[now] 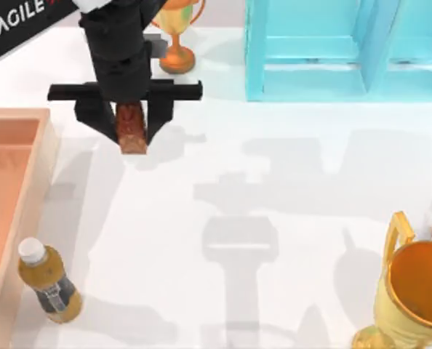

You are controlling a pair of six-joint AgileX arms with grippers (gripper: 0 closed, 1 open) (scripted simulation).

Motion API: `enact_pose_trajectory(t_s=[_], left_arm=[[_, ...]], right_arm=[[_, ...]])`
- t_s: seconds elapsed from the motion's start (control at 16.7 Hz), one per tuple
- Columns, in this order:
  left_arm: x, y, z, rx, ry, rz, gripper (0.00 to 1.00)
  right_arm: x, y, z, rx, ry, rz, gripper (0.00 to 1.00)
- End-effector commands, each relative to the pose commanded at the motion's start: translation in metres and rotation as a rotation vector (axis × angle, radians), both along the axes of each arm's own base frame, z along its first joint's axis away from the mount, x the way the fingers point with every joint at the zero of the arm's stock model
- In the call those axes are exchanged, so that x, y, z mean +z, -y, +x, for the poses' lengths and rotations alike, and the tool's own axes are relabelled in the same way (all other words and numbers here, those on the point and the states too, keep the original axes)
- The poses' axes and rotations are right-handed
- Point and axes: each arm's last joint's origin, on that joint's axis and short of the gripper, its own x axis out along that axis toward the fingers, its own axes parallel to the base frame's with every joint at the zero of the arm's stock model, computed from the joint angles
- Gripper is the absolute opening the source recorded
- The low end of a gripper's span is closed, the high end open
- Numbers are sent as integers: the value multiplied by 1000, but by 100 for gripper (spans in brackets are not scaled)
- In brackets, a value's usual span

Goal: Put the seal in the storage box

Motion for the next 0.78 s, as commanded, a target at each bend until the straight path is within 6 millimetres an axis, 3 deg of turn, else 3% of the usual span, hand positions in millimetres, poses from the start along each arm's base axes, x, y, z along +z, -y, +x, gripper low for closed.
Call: enact_pose_trajectory(t_s=[0.24,0.36,0.54,0.78], left_arm=[[-2,-2,1,0,-3,2,0],[2,-17,3,0,-1,1,0],[13,-70,4,-1,1,1,0],[25,-172,-15,0,-16,4,0]], right_arm=[[0,0,0,0,0,0,100],[0,0,0,0,0,0,100],[0,0,0,0,0,0,100],[0,0,0,0,0,0,100]])
